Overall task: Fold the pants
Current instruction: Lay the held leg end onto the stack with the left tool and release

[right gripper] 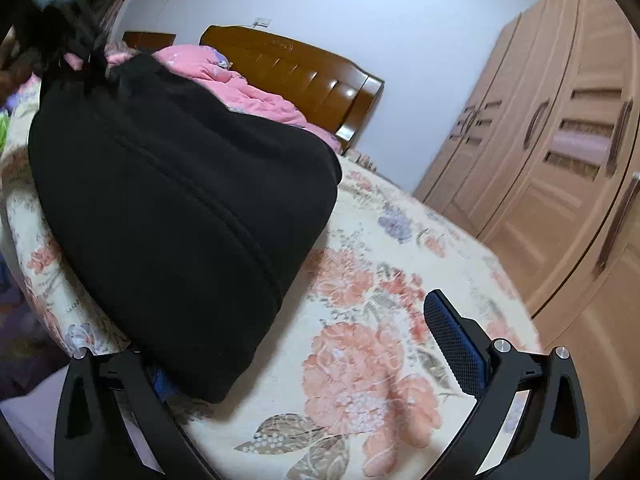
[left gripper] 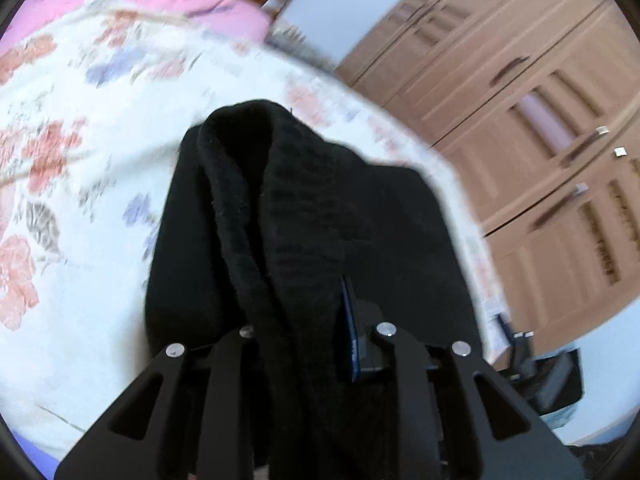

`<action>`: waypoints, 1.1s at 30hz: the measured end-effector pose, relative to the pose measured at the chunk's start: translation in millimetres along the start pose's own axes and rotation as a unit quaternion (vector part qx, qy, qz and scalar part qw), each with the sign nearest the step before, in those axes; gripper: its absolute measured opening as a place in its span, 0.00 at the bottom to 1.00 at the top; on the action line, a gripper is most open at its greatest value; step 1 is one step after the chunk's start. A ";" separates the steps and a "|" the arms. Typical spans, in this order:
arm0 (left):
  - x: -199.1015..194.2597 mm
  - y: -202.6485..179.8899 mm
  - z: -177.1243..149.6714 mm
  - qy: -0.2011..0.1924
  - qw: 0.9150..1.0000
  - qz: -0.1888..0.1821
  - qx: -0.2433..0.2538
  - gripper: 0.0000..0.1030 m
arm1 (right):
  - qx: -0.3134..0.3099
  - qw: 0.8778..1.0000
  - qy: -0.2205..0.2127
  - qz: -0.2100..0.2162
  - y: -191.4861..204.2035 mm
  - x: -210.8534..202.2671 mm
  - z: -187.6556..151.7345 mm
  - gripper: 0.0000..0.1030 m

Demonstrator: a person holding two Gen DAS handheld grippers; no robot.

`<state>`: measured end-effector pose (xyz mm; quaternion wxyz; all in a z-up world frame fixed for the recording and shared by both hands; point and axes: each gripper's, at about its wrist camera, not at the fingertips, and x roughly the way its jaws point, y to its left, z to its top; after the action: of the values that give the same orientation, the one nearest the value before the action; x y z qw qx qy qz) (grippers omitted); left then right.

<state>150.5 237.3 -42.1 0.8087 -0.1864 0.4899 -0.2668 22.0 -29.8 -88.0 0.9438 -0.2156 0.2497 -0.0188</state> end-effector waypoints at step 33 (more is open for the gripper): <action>25.9 -93.4 -58.5 -0.080 0.970 0.178 0.148 0.83 | 0.114 0.916 0.063 0.378 -27.7 28.2 11.7 0.96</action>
<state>84.8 145.5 -33.8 0.8983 0.0051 0.4043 -0.1721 54.3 -54.3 -80.4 0.8808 0.0054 0.3680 0.2979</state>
